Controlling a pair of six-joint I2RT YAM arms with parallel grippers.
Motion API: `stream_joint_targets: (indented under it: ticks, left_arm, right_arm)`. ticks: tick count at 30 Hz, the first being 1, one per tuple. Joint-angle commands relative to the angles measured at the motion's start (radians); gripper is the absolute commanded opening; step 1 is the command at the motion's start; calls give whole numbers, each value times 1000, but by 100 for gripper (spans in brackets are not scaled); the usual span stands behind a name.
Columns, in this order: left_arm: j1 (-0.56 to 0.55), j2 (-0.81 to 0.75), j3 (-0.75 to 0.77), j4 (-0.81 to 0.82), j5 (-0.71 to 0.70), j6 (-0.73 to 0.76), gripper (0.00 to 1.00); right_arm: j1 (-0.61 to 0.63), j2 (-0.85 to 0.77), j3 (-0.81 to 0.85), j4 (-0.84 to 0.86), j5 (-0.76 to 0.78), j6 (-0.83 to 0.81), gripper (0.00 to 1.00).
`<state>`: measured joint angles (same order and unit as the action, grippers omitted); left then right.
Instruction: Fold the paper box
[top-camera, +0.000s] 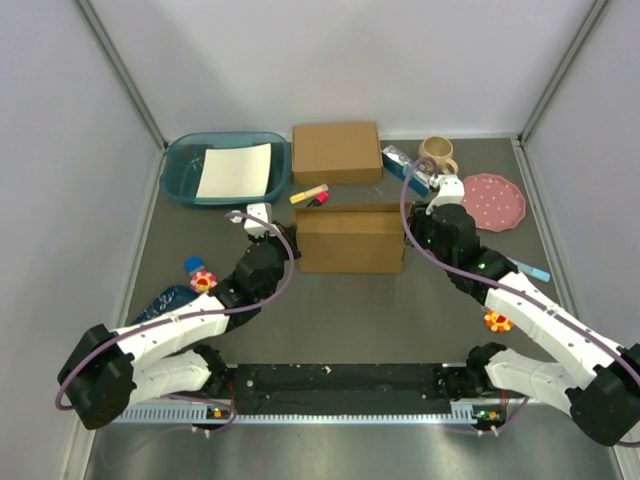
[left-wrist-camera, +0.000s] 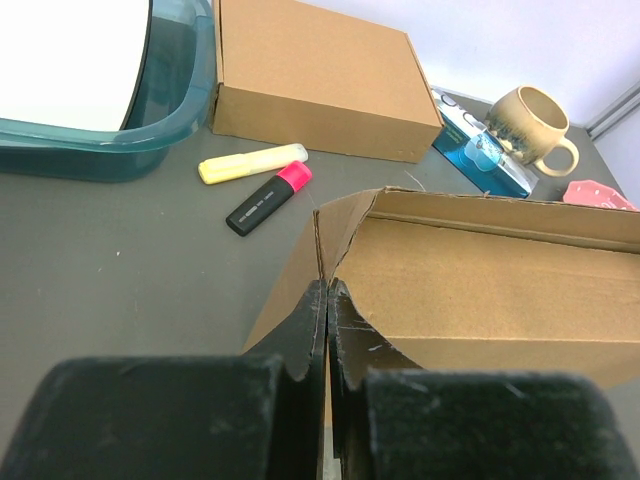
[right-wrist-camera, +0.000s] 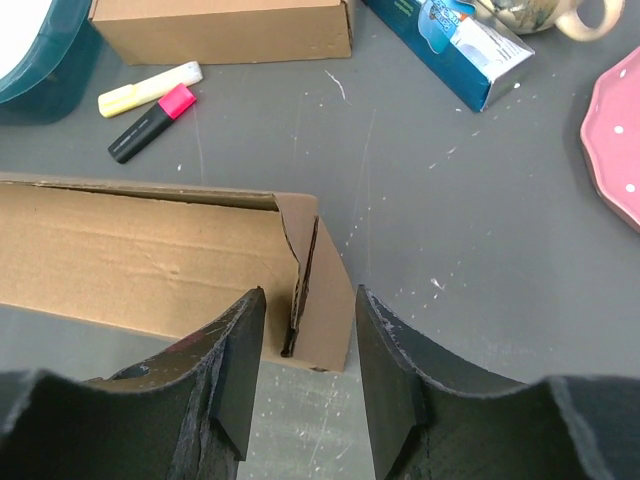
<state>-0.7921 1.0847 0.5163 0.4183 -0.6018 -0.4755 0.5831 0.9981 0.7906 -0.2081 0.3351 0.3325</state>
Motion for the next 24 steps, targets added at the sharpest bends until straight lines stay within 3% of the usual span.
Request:
stream_joint_targets:
  ticks: [1,14,24]
  left_arm:
    - [-2,63,-50,-256,8,31,0]
    - [-2,61,-45,-256,11,40,0]
    - [-2,58,-42,-257,13,41,0]
  right_arm:
    - [-11,22,47,78,-13,-16,41]
    - [-28,37,65,127,-21,-24,35]
    - [-32,42,36,133,-27,-23,0]
